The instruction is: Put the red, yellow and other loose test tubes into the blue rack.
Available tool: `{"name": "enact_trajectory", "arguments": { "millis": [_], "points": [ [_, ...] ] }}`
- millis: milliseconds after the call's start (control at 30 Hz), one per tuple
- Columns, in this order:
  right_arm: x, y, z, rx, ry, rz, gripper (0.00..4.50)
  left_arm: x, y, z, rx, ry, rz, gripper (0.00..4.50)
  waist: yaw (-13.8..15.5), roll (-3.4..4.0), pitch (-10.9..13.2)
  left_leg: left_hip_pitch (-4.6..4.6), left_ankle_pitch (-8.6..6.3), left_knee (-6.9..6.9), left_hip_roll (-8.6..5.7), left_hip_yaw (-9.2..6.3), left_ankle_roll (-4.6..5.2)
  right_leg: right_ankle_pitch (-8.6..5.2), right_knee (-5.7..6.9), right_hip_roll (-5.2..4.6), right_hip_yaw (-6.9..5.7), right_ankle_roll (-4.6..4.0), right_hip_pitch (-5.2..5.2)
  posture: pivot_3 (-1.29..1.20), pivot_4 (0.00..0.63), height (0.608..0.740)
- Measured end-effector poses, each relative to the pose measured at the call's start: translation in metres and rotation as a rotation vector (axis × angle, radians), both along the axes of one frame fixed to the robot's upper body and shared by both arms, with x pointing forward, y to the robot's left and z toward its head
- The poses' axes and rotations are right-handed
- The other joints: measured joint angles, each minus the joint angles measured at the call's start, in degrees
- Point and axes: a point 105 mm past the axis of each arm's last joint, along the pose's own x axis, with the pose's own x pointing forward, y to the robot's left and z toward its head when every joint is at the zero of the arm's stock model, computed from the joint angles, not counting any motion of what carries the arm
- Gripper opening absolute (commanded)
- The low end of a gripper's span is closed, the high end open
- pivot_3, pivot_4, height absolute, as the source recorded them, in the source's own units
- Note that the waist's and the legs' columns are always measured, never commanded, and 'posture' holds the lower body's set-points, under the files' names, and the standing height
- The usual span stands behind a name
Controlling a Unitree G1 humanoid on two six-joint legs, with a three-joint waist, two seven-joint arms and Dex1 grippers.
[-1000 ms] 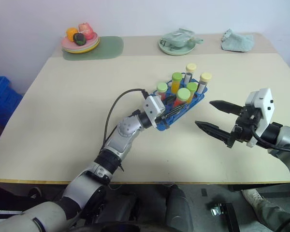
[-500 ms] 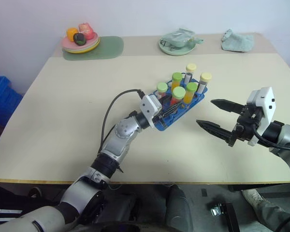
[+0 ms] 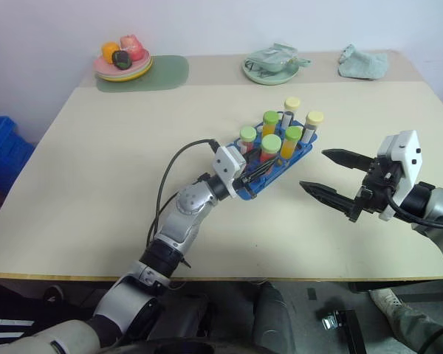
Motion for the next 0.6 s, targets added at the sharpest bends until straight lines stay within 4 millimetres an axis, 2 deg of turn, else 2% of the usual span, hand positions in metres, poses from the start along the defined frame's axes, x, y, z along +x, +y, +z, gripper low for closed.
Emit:
{"name": "enact_trajectory", "arguments": {
  "millis": [67, 200, 300, 333, 500, 600],
  "points": [
    [0.0, 0.0, 0.0, 0.0, -0.001, 0.0, 4.5, 0.003, 0.001, 0.0, -0.03, 0.047, -0.002, 0.73, 0.0, 0.0, 0.0, 0.0, 0.0, 0.0, 0.0, 0.0, 0.0, 0.0, 0.0, 0.0, 0.0, 0.0, 0.0, 0.0, 0.15, 0.74],
    [0.0, 0.0, 0.0, 0.0, -0.003, 0.0, 4.5, 0.006, 0.003, -0.002, -0.068, 0.116, -0.006, 2.63, -0.03, 0.0, 0.0, 0.0, 0.0, 0.0, 0.0, 0.0, 0.0, 0.0, 0.0, 0.0, 0.0, 0.0, 0.0, 0.0, 0.15, 0.74],
    [0.001, 0.002, 0.001, 0.001, -0.008, 0.007, 4.5, 0.005, 0.002, -0.001, -0.07, 0.124, -0.028, 4.26, -0.05, 0.0, 0.0, 0.0, 0.0, 0.0, 0.0, 0.0, 0.0, 0.0, 0.0, 0.0, 0.0, 0.0, -0.01, 0.0, 0.15, 0.74],
    [0.001, 0.003, 0.001, 0.001, -0.009, 0.009, 4.5, 0.004, 0.002, 0.001, -0.07, 0.119, -0.038, 4.48, -0.06, 0.0, 0.0, -0.01, 0.0, 0.0, 0.0, 0.0, 0.0, 0.0, 0.0, 0.0, 0.0, 0.0, -0.01, 0.0, 0.15, 0.74],
    [0.005, 0.004, 0.0, 0.003, -0.008, 0.017, 4.5, -0.003, 0.009, 0.016, -0.068, 0.058, -0.054, 4.48, -0.08, 0.0, 0.0, 0.0, 0.0, 0.0, 0.01, 0.0, 0.0, 0.0, 0.0, 0.0, 0.0, 0.0, -0.01, 0.0, 0.15, 0.74],
    [0.007, 0.002, 0.0, 0.008, -0.01, 0.021, 4.5, -0.011, 0.029, 0.012, -0.018, 0.051, -0.04, 4.48, -0.3, 0.02, -0.01, 0.01, -0.01, -0.03, 0.09, 0.0, 0.0, 0.0, 0.01, 0.09, 0.03, -0.01, -0.04, 0.0, 0.15, 0.74]
  ]
}}
